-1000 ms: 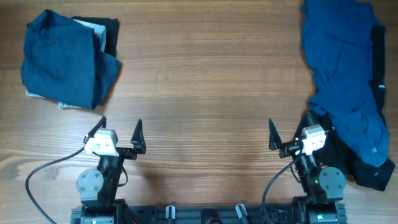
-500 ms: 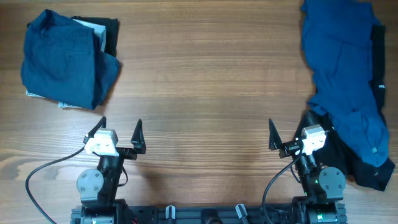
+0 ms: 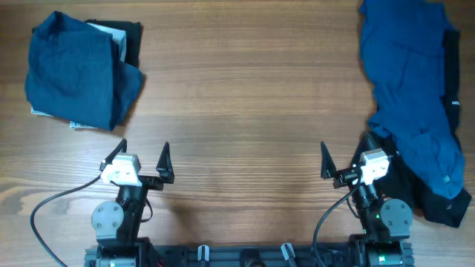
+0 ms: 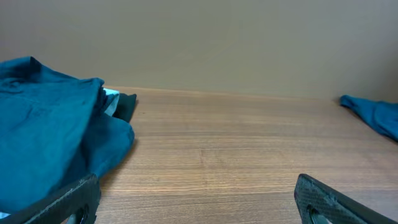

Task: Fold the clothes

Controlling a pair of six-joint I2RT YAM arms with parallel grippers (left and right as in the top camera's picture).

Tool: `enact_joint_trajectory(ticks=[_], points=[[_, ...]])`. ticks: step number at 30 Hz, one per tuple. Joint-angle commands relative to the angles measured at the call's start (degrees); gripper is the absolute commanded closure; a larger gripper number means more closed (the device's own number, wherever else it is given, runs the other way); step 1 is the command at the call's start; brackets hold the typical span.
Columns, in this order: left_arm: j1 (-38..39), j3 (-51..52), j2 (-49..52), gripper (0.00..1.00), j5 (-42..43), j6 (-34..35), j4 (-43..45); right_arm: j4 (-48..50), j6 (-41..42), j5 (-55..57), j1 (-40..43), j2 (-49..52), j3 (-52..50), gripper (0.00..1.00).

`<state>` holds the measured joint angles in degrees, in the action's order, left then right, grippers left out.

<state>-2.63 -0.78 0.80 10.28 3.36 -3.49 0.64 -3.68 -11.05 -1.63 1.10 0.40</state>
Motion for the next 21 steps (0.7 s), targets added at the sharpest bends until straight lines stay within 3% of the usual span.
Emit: enact_joint_trajectory(ticks=[1,17,21], points=[[0.33,0.46,0.02,0.00,-0.76,0.11,-0.02,0.15,0.83,0.74,-0.35,0.07,-0.09,0.00],[0.33,0.46,0.02,0.00,1.64,1.01,0.79,2.05,0.87,3.32,-0.35,0.07,-0.09,0.00],[0.33,0.46,0.02,0.00,7.72,2.27,1.57,2.51,3.15,1.64,-0.35,0.07,-0.09,0.00]])
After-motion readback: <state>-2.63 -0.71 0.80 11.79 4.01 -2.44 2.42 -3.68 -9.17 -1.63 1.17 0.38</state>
